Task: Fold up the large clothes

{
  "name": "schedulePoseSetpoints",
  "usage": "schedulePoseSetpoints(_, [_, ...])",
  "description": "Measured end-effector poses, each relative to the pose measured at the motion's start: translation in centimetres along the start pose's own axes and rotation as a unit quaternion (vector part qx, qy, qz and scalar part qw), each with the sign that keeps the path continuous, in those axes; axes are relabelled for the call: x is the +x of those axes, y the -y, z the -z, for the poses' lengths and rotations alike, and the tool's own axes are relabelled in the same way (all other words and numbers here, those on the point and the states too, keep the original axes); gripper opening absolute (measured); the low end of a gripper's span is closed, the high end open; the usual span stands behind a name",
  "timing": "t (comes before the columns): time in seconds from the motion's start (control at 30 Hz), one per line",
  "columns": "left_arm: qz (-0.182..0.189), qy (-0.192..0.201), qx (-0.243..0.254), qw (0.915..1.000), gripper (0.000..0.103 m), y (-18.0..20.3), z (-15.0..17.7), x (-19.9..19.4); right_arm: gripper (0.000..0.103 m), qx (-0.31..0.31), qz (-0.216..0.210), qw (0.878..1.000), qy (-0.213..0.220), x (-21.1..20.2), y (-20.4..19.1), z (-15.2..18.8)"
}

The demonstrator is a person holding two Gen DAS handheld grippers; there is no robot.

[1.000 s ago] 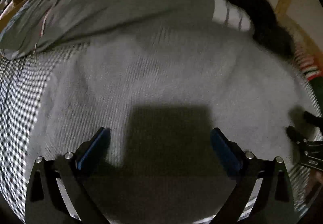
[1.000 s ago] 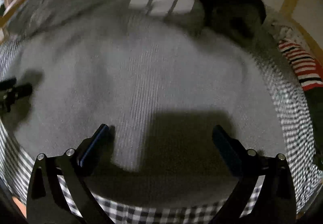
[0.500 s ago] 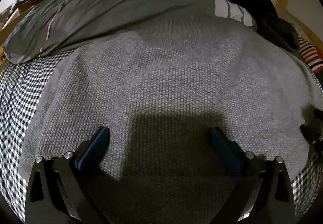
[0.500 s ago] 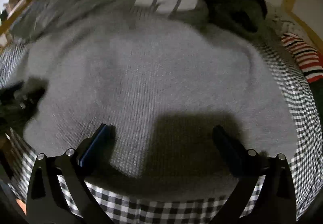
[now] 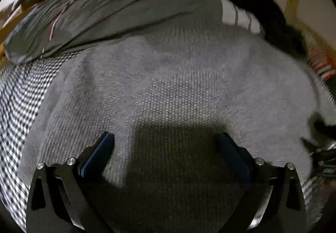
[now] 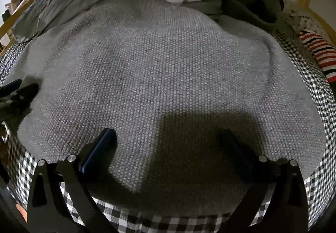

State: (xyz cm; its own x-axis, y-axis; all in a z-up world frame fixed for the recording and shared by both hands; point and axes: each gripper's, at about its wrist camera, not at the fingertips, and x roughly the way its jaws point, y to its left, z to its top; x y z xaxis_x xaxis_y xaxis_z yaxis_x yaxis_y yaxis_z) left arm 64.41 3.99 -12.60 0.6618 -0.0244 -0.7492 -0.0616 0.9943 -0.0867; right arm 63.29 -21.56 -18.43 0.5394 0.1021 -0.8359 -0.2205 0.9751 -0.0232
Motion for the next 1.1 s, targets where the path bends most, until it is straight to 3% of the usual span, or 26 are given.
schedulePoseSetpoints(0.1, [0.057,0.028,-0.073,0.9953,0.099,-2.5,1.2,-3.1,0.101,0.000,0.000,1.000,0.002,0.0,0.0,0.1])
schedulePoseSetpoints(0.13, [0.081,0.032,-0.103,0.9908,0.099,-3.6,1.8,-4.0,0.101,0.000,0.001,1.000,0.003,0.0,0.0,0.1])
schedulePoseSetpoints(0.2, [0.138,0.040,-0.177,0.9737,0.098,-5.9,3.0,-5.5,0.101,0.000,0.002,1.000,0.004,0.0,-0.1,0.1])
schedulePoseSetpoints(0.27, [0.200,0.055,-0.283,0.9362,0.098,-9.0,4.9,-7.2,0.101,0.001,0.003,1.000,0.005,0.0,-0.1,0.1])
schedulePoseSetpoints(0.3, [0.229,0.054,-0.334,0.9126,0.098,-10.1,6.0,-7.6,0.101,0.002,0.004,1.000,0.006,0.0,-0.1,0.2])
schedulePoseSetpoints(0.33, [0.243,0.051,-0.370,0.8952,0.098,-10.8,6.9,-7.7,0.101,0.002,0.004,1.000,0.007,0.0,-0.1,0.2])
schedulePoseSetpoints(0.37, [0.263,0.046,-0.409,0.8725,0.098,-11.4,7.9,-7.7,0.101,0.003,0.004,1.000,0.008,0.0,-0.1,0.3])
schedulePoseSetpoints(0.4, [0.277,0.044,-0.429,0.8587,0.098,-11.6,8.6,-7.5,0.101,0.003,0.004,1.000,0.009,0.0,-0.1,0.3])
schedulePoseSetpoints(0.43, [0.294,0.038,-0.456,0.8392,0.098,-11.9,9.5,-7.0,0.101,0.003,0.004,1.000,0.009,0.0,-0.1,0.3])
schedulePoseSetpoints(0.5, [0.305,0.026,-0.482,0.8209,0.098,-12.0,10.6,-5.8,0.101,0.002,0.003,1.000,0.009,0.0,0.0,0.3])
schedulePoseSetpoints(0.7, [0.287,0.038,-0.501,0.8155,0.098,-11.9,9.9,-4.9,0.101,0.002,0.000,1.000,0.008,-0.2,0.2,0.3])
schedulePoseSetpoints(0.8, [0.265,0.017,-0.498,0.8255,0.098,-11.7,8.3,-3.7,0.101,0.002,0.000,1.000,0.009,-0.1,0.2,0.3])
schedulePoseSetpoints(0.93, [0.245,-0.006,-0.508,0.8256,0.098,-12.4,6.0,-2.1,0.101,0.002,0.000,1.000,0.007,-0.1,0.1,0.3])
schedulePoseSetpoints(1.0, [0.223,-0.026,-0.509,0.8309,0.098,-12.7,5.0,-0.9,0.101,0.002,-0.001,1.000,0.006,-0.1,0.1,0.3])
schedulePoseSetpoints(1.1, [0.206,-0.058,-0.525,0.8240,0.099,-13.0,3.6,0.4,0.101,0.002,-0.001,1.000,0.005,-0.1,0.2,0.2])
